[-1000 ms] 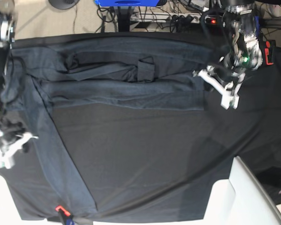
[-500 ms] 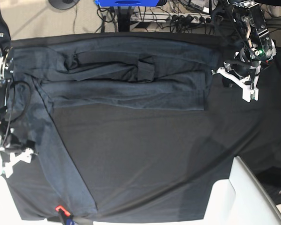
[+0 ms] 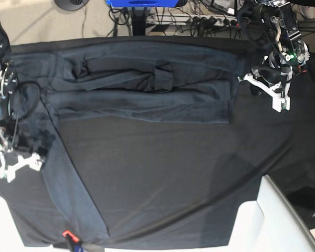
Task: Fold the T-shirt properly
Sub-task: 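Move the right gripper down to the loose sleeve fabric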
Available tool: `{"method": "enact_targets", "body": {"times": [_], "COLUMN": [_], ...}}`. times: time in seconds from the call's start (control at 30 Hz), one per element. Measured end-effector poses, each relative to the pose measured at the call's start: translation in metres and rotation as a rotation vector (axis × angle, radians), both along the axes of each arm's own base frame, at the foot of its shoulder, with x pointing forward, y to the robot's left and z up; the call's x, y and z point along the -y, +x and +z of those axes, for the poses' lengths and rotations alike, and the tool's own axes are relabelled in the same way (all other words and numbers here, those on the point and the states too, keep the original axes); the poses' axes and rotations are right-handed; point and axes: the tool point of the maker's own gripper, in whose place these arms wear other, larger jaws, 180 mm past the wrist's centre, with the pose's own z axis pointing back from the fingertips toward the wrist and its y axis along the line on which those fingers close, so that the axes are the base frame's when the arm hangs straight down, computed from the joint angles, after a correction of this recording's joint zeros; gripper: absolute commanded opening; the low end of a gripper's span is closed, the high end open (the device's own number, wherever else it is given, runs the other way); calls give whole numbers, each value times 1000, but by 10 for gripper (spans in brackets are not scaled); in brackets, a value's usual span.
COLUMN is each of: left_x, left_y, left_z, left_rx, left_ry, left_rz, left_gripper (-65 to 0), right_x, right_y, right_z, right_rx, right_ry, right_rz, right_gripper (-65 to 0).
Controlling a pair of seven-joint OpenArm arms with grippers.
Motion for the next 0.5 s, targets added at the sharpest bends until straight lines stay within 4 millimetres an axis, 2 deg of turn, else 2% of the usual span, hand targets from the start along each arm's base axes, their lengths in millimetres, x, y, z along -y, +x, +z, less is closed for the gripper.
{"method": "enact_targets", "body": {"times": [0.17, 0.33, 0.5], "left_x": [0, 0, 0], "left_y": [0, 0, -1], "left_z": [0, 0, -1], "left_rx": [0, 0, -2], "left_ry": [0, 0, 0], "left_rz": [0, 0, 0], "left_gripper": [-650, -650, -650], "right_x": [-5, -28, -31], "right_y": [14, 0, -1], "right_z": [11, -9, -11], "right_rx": [49, 9, -12], "right_ry": [4, 36, 42], "right_rz": [-1, 22, 29], "right_gripper": [-57, -59, -66]}}
